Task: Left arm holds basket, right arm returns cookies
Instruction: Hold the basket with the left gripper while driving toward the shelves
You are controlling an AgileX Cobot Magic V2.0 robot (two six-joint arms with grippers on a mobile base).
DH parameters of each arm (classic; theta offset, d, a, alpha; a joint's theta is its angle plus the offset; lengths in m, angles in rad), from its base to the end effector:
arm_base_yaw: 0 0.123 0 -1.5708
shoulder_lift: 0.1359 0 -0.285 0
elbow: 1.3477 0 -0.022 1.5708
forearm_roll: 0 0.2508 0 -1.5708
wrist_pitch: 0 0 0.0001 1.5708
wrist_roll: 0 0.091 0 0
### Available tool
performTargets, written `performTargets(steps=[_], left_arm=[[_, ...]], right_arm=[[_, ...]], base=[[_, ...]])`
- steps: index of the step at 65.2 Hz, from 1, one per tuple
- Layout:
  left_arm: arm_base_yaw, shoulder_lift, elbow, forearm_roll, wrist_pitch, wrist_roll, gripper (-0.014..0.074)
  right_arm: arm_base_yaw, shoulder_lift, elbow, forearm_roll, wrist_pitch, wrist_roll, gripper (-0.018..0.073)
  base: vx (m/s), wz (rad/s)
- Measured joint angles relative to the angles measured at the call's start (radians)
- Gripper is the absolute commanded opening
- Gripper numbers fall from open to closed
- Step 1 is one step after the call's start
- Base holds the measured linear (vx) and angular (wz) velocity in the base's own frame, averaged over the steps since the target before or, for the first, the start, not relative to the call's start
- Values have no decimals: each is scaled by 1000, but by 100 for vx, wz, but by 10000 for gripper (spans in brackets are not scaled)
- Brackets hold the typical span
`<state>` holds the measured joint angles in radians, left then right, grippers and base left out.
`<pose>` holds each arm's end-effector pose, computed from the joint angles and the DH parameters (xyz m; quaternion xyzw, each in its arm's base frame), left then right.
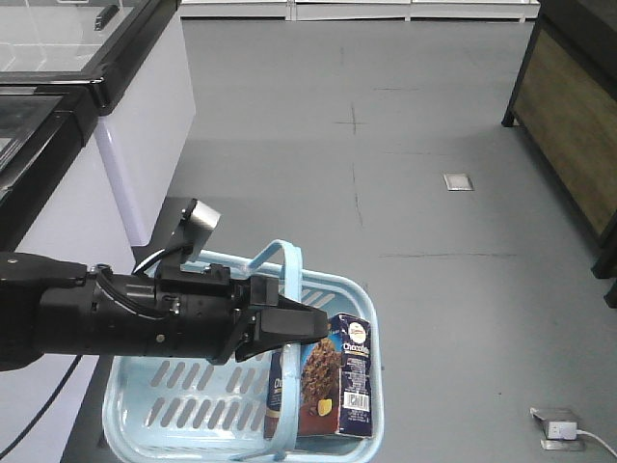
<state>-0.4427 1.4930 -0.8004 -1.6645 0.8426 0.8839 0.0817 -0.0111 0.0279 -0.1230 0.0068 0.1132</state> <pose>0.2318 -0.1848 0.2537 0.0534 0.8111 -0.5579 0.1674 0.0565 0.0045 0.2038 -0.0310 0.6835 0.0259 0.7288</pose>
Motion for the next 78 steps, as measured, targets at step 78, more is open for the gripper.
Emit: performTargets(steps=[78], left_arm=[[0,0,0,-5,0,1,-6]], right_arm=[[0,0,0,0,0,0,-11]], base=[[36,-8]])
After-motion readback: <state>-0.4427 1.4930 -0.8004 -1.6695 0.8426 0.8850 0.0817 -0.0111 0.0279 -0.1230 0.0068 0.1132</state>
